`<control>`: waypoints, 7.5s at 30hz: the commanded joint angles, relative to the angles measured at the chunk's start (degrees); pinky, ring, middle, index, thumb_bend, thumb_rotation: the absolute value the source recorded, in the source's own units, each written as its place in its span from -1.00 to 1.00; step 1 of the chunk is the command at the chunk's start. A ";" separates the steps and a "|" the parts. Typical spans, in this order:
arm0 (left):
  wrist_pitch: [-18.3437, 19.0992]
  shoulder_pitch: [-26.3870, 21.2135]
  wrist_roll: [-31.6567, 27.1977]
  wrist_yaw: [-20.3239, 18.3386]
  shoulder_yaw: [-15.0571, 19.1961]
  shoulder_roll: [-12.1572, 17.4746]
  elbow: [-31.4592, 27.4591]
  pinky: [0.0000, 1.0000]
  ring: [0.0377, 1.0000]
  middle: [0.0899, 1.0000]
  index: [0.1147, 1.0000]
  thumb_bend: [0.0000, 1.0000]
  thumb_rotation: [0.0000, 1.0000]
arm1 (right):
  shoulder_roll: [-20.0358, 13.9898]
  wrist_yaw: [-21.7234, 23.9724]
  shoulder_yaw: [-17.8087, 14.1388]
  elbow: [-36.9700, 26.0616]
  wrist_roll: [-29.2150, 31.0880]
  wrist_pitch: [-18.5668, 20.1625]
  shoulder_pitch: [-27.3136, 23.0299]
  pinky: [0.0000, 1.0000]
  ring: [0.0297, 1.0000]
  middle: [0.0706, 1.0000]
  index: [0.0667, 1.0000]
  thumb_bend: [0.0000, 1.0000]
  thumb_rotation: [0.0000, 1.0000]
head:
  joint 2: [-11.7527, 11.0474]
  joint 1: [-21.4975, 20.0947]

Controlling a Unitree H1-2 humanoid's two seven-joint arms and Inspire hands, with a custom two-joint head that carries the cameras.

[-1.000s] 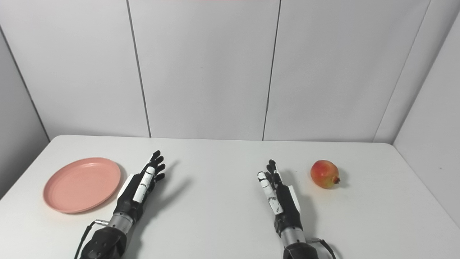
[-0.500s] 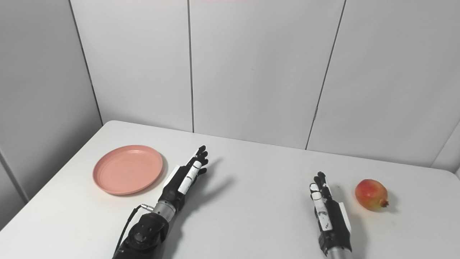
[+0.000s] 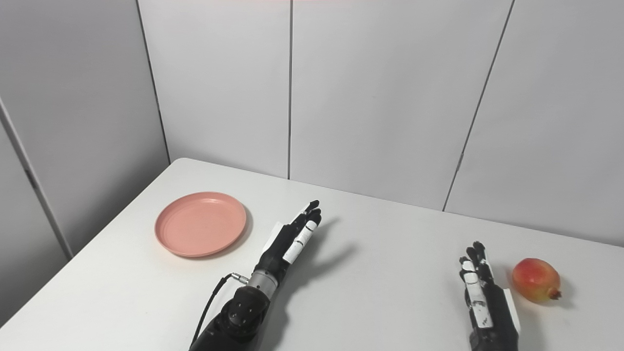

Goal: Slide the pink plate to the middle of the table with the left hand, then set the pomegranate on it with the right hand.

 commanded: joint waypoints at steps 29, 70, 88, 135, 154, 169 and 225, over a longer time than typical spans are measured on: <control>-6.98 1.00 -6.57 -4.49 0.96 0.52 3.99 0.92 0.94 0.98 0.96 0.03 1.00 | 0.49 0.31 0.07 1.21 -1.23 -4.34 -0.83 1.00 0.95 0.97 1.00 -0.06 0.62 | -0.20 -3.16; 0.65 -2.61 -12.05 -0.59 12.89 7.06 -14.56 0.68 0.64 0.63 0.61 0.23 1.00 | 0.52 0.19 -0.27 4.61 -0.93 -6.66 -2.72 1.00 0.96 0.99 1.00 -0.02 0.64 | -1.04 -2.41; -5.04 -5.53 -11.78 6.03 19.11 14.05 -4.53 0.60 0.49 0.45 0.38 0.20 1.00 | 0.63 0.32 -0.41 5.07 -0.68 -7.05 -3.03 1.00 0.97 1.00 1.00 -0.05 0.64 | -1.21 -2.10; -13.26 -9.42 -16.96 6.94 22.52 23.43 20.39 0.46 0.49 0.46 0.42 0.38 1.00 | 0.52 1.25 -1.20 5.43 0.74 -7.77 -3.39 1.00 0.97 1.00 1.00 -0.08 0.61 | -1.19 -0.96; -14.05 -10.75 -22.03 0.57 22.10 21.54 24.64 0.60 0.59 0.56 0.51 0.22 1.00 | 0.50 0.49 -1.31 4.11 0.36 -6.76 -3.28 1.00 0.97 1.00 1.00 -0.04 0.62 | -1.11 -1.01; -12.65 -11.10 -25.96 -3.33 22.67 20.75 24.91 0.59 0.61 0.58 0.53 0.18 1.00 | 0.41 -0.04 -1.16 4.02 -0.19 -6.81 -3.31 1.00 0.95 0.99 1.00 -0.02 0.59 | -0.78 -1.15; 1.50 -5.80 -23.34 -4.56 15.54 8.45 2.54 0.68 0.70 0.67 0.63 0.17 1.00 | 1.07 -0.48 -0.77 2.73 -0.08 -5.52 -3.10 1.00 0.94 0.98 1.00 0.02 0.61 | 0.42 -3.56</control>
